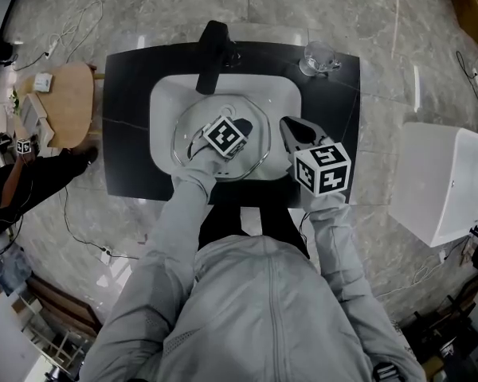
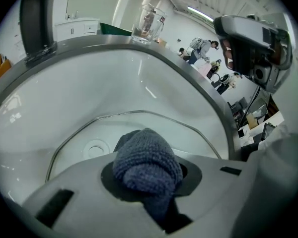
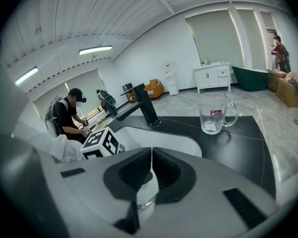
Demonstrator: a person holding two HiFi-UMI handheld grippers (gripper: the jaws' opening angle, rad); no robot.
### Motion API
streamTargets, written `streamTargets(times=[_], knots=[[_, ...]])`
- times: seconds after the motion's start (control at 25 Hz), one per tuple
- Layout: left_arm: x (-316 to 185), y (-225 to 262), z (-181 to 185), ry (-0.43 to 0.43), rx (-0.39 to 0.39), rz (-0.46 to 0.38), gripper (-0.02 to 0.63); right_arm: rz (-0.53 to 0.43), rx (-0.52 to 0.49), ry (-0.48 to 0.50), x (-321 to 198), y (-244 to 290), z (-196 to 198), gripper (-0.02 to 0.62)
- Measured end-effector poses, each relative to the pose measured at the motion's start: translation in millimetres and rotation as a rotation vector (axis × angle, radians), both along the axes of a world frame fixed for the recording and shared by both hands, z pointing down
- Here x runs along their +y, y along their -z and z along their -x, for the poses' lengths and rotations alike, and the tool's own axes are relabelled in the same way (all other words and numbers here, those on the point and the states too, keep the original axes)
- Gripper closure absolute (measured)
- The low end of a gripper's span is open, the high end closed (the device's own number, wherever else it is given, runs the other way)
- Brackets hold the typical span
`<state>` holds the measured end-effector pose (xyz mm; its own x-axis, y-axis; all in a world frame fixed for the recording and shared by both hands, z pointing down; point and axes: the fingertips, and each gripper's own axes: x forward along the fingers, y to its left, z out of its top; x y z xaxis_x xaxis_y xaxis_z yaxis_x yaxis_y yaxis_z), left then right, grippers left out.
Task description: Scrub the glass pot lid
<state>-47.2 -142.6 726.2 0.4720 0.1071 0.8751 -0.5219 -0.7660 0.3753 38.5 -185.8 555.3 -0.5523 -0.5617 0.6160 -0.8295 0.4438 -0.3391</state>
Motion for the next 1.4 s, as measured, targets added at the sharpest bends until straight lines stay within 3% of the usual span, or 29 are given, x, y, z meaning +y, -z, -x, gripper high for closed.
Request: streamTargets(times=[0.32, 0.56, 0.72, 0.92, 1.4], knots=[[3.1, 8.1, -34.7, -0.053, 0.056, 0.013, 0.522, -0.001, 0.0, -0.006, 4.2, 1.7, -7.3, 0.565], [16.5, 18.0, -44.9, -0.063, 0.139, 0.088, 0.522, -0.003, 0.0, -0.003, 3.1, 3.4, -5.8, 0.565], [30.6, 23.9, -40.5, -0.106, 0.154, 0.148, 0.522, -0.004, -0.001, 0.005, 2.1, 6.3, -0.7, 0.566], [37.0, 24.1, -21.0, -0.133, 0.123, 0.191, 0.522, -0.003, -0.002, 0.023, -1.3, 5.0, 7.8, 0.565], [31.9, 17.8, 58.6, -0.094, -0.045, 0.167, 0.522, 0.004, 0.008, 0.085, -10.0, 2.3, 35.1, 0.566]])
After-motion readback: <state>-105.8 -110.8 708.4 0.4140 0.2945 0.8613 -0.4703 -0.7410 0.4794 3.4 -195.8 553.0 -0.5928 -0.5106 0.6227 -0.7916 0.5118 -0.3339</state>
